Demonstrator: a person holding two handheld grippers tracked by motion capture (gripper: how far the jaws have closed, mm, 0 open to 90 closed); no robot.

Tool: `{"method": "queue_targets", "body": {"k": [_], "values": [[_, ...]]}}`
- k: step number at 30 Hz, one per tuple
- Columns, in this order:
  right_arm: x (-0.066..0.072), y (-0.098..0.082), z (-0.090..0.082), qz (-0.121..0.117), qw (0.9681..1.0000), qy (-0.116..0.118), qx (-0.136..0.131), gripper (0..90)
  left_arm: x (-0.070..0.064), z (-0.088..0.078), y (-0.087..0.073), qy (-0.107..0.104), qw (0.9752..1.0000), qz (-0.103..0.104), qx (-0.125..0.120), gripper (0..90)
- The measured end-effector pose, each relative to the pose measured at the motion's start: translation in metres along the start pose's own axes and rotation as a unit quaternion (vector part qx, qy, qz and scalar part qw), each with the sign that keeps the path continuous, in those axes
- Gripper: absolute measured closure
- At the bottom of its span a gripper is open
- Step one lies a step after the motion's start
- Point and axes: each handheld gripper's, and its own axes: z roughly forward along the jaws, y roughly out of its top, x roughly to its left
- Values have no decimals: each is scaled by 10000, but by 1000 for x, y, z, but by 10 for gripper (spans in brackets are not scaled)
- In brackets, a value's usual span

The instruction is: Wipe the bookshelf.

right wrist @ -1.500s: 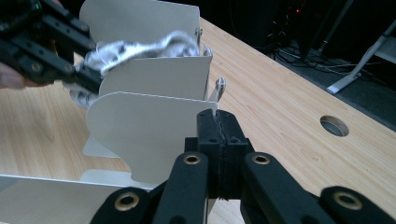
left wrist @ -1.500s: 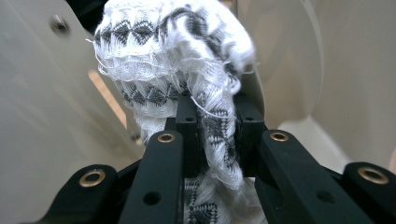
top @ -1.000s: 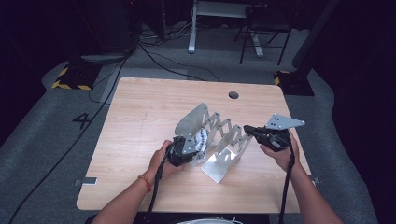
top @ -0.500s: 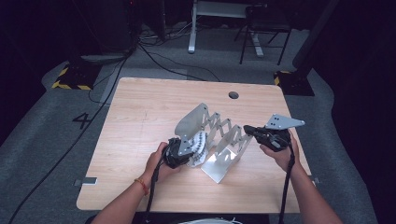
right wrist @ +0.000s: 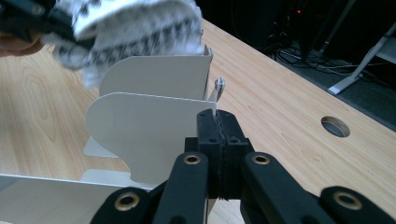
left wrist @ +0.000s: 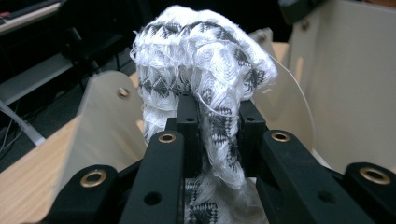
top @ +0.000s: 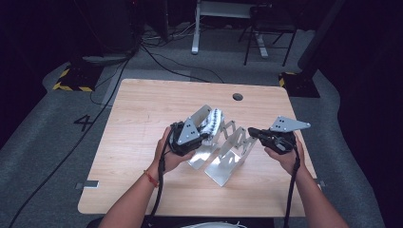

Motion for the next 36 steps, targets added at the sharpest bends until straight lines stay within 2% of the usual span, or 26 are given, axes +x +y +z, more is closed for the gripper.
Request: {"method": "queue_targets", "body": {"k": [3, 8, 12, 16, 19, 20, 23, 27, 28, 30, 33, 36], "values": [[0, 0, 0, 1, 10000, 2, -3, 899, -1, 4, -1, 12, 9999, 55, 88, 769], [0, 0, 0, 3, 10000, -4, -3, 899, -7, 14, -15, -228, 9992, 79, 333, 769], [0, 0, 0, 5, 10000, -19, -5, 899, -13, 22, -30, -333, 9968, 185, 702, 768], [1, 0, 0, -9, 10000, -25, -3, 899, -17, 30, -46, -407, 9924, 304, 1118, 768], [1, -1, -1, -3, 10000, -5, -10, 899, -20, 35, -63, -467, 9879, 330, 1441, 768], [1, -1, -1, -14, 10000, -4, -13, 899, -22, 36, -70, -471, 9852, 378, 1602, 769], [1, -1, -1, -10, 10000, -2, -15, 899, -24, 36, -80, -496, 9816, 384, 1805, 769], [1, -1, -1, -16, 10000, -14, -16, 899, -22, 32, -91, -255, 9763, 498, 2091, 769], [1, 0, -1, -22, 10000, -20, -11, 899, -21, 31, -94, -233, 9756, 481, 2127, 770], [2, 0, -1, -36, 10000, -39, -3, 899, -17, 29, -97, -154, 9759, 420, 2135, 770], [2, 0, -1, -37, 10000, -7, 7, 899, -12, 28, -99, -6, 9745, 442, 2200, 770], [4, 0, -1, -75, 10000, 20, 21, 899, -7, 26, -101, 113, 9757, 310, 2165, 770]]}}
